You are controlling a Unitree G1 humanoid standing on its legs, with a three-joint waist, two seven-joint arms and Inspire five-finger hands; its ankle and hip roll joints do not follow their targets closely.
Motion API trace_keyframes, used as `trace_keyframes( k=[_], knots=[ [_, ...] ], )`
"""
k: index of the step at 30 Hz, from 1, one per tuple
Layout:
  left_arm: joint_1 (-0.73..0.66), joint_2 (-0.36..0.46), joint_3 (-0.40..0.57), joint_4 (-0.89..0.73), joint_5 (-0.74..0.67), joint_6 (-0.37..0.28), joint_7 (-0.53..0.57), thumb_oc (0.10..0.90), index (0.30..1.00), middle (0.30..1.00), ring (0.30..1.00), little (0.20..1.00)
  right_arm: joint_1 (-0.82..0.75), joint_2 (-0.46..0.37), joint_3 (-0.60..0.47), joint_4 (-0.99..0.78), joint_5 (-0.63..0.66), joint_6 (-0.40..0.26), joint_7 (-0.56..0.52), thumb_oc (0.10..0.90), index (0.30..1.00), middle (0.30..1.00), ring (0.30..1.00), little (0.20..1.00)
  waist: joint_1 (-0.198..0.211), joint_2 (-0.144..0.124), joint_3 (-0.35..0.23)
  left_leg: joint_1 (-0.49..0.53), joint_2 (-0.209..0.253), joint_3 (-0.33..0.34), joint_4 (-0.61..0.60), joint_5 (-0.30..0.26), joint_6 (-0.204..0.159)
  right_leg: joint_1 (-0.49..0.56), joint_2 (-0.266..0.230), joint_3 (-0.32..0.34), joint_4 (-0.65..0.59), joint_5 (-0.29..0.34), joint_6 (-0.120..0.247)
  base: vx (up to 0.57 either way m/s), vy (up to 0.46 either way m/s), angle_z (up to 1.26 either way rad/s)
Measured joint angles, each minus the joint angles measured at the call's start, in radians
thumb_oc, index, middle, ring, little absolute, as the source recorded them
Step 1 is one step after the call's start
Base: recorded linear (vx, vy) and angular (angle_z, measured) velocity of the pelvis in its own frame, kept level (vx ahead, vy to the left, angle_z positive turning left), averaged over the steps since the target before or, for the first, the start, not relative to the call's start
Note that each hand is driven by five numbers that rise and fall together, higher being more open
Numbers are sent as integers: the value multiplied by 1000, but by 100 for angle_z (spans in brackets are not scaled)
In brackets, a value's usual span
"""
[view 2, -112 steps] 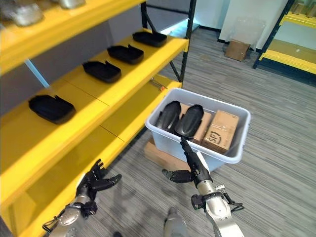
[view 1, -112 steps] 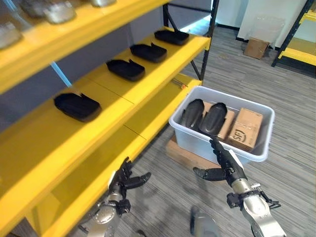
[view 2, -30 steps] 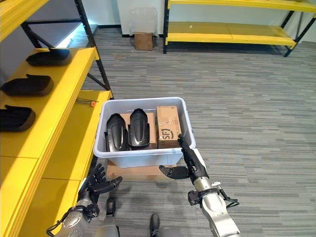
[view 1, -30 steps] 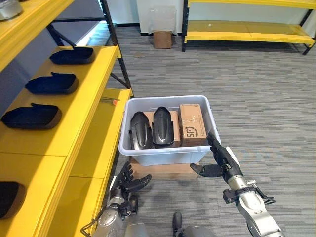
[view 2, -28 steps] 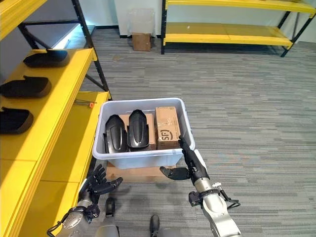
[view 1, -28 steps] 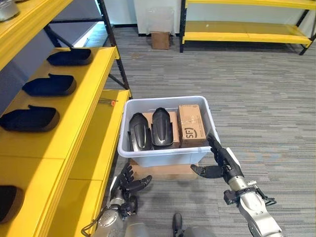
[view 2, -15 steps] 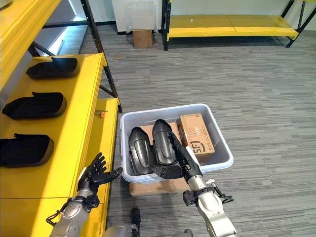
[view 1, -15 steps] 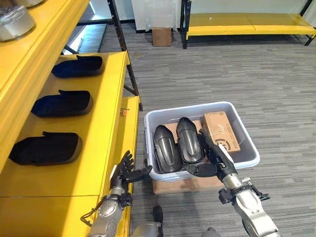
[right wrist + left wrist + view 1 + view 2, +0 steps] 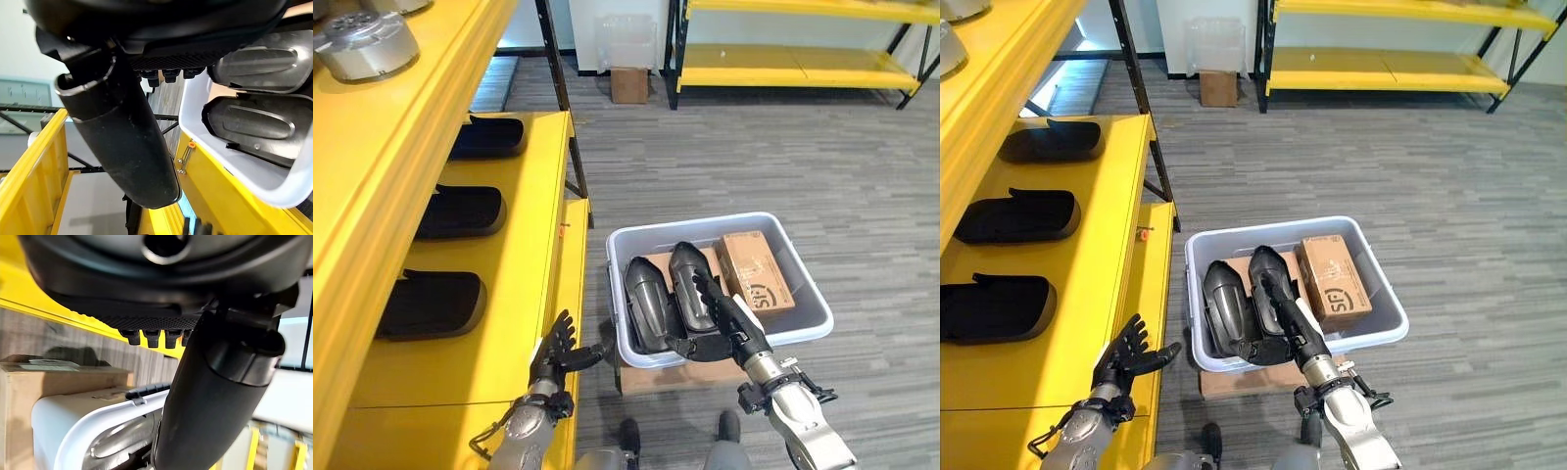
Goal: Move parts from the plastic box to the shelf.
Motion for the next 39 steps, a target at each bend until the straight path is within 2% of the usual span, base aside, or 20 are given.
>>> trace_keyframes(
  k=[2, 4, 5, 8, 10, 13, 19, 21, 28, 29, 31, 34, 35, 37, 39],
  knots=[
    [29, 3, 15, -4, 0, 0, 0, 900, 1000, 1000, 1000, 1000, -2, 0, -2, 0, 1, 0, 0, 900, 1000, 1000, 1000, 1000, 7, 2, 0, -11, 22, -5, 2, 6, -19, 18, 23, -16, -39, -11, 11, 35, -80, 0],
    [42, 0, 18, -6, -1, 2, 0, 900, 1000, 1000, 1000, 1000, 4, -7, -2, 2, 0, 1, 0, 900, 1000, 1000, 1000, 1000, 4, 10, 1, -18, 55, -21, 0, 10, -47, 21, 56, -25, -44, -37, 7, 40, -99, 15],
    [51, -7, 13, -7, -1, 2, -6, 900, 1000, 1000, 1000, 1000, 5, -24, -2, 5, 1, 5, 2, 900, 1000, 1000, 1000, 1000, 4, 29, 0, -7, 97, -26, -24, 19, -71, 26, 98, -37, -43, -48, -15, 53, -120, 2],
    [58, -8, 8, -14, -1, 2, -23, 900, 1000, 1000, 1000, 1000, 5, -41, -16, 5, 1, 5, 4, 900, 1000, 1000, 1000, 1000, 2, 42, -2, 20, 145, -24, -68, 39, -91, 27, 146, -36, -41, -56, -44, 31, -85, -7],
    [58, -12, 2, -15, -2, 2, -25, 900, 1000, 1000, 1000, 1000, 3, -44, -34, 5, 1, 5, 4, 900, 1000, 1000, 1000, 1000, -17, 51, -5, 28, 175, -24, -91, 56, -95, 27, 176, -39, -40, -62, -63, 24, -59, -6],
    [46, -46, 3, -17, -5, 2, -25, 900, 1000, 1000, 1000, 1000, 4, -61, -38, 5, 1, 5, 5, 900, 1000, 1000, 1000, 1000, -21, 71, -7, 49, 196, -23, -121, 84, -118, 28, 197, -38, -40, -65, -71, 21, -69, -2],
    [35, -48, -11, -19, -5, 2, -26, 900, 1000, 1000, 1000, 1000, 22, -65, -63, 5, 3, 4, 5, 900, 1000, 1000, 1000, 1000, -18, 117, -14, 64, 203, -55, -135, 85, -117, 60, 207, -73, -45, -73, -79, 42, -61, 15],
    [41, -47, -9, -25, -6, 2, -24, 900, 1000, 1000, 1000, 1000, 32, -66, -81, 5, 10, 4, 0, 900, 1000, 1000, 1000, 1000, -12, 124, -18, 64, 203, -55, -136, 85, -117, 61, 208, -73, -45, -73, -80, 66, -7, 7],
    [55, -48, -7, -26, -6, 2, -41, 900, 1000, 1000, 1000, 1000, 19, -122, -117, 3, -24, 3, -16, 900, 1000, 1000, 1000, 1000, -13, 122, -20, 58, 203, -59, -138, 84, -116, 59, 208, -74, -45, -74, -81, 36, 3, -1],
    [68, -46, -3, -36, -7, 2, -48, 900, 1000, 1000, 1000, 1000, -81, -213, -101, 4, -69, 10, -15, 900, 1000, 1000, 1000, 1000, -12, 111, -20, 50, 203, -54, -138, 84, -116, 48, 207, -71, -45, -75, -82, 2, 17, -7],
    [76, -35, -4, -53, -7, 2, -55, 900, 1000, 1000, 1000, 1000, -191, -251, -97, 11, -103, 10, -30, 900, 1000, 1000, 1000, 1000, -11, 96, -20, 32, 206, -50, -135, 87, -118, 25, 210, -67, -44, -70, -85, -19, 10, -8],
    [62, -12, -17, -53, -8, 4, -69, 900, 1000, 1000, 1000, 1000, -372, -270, -75, 52, -138, -14, -69, 900, 1000, 1000, 1000, 1000, -5, 71, -21, -4, 213, -51, -137, 110, -127, -15, 218, -67, -44, -58, -89, -60, -1, 0],
    [60, -7, -24, -54, -8, 5, -70, 900, 1000, 1000, 1000, 1000, -393, -271, -64, 57, -139, -14, -75, 900, 1000, 1000, 1000, 1000, 12, 66, -20, -7, 214, -52, -136, 110, -128, -16, 220, -68, -44, -58, -89, -178, -4, 1],
    [50, 6, -32, -54, -9, 4, -68, 900, 1000, 1000, 1000, 1000, -451, -278, -11, 85, -139, -20, -79, 900, 1000, 1000, 1000, 1000, 19, 63, -20, -29, 216, -54, -133, 114, -129, -37, 222, -69, -41, -58, -89, -154, 5, -2],
    [17, 23, -47, -57, -34, 1, -67, 900, 1000, 1000, 1000, 1000, -563, -321, 99, 135, -161, -18, -75, 900, 1000, 1000, 1000, 1000, 38, 63, -12, -109, 218, -53, -90, 114, -129, -121, 221, -59, 2, -59, -90, -142, 17, -5]
  ],
)
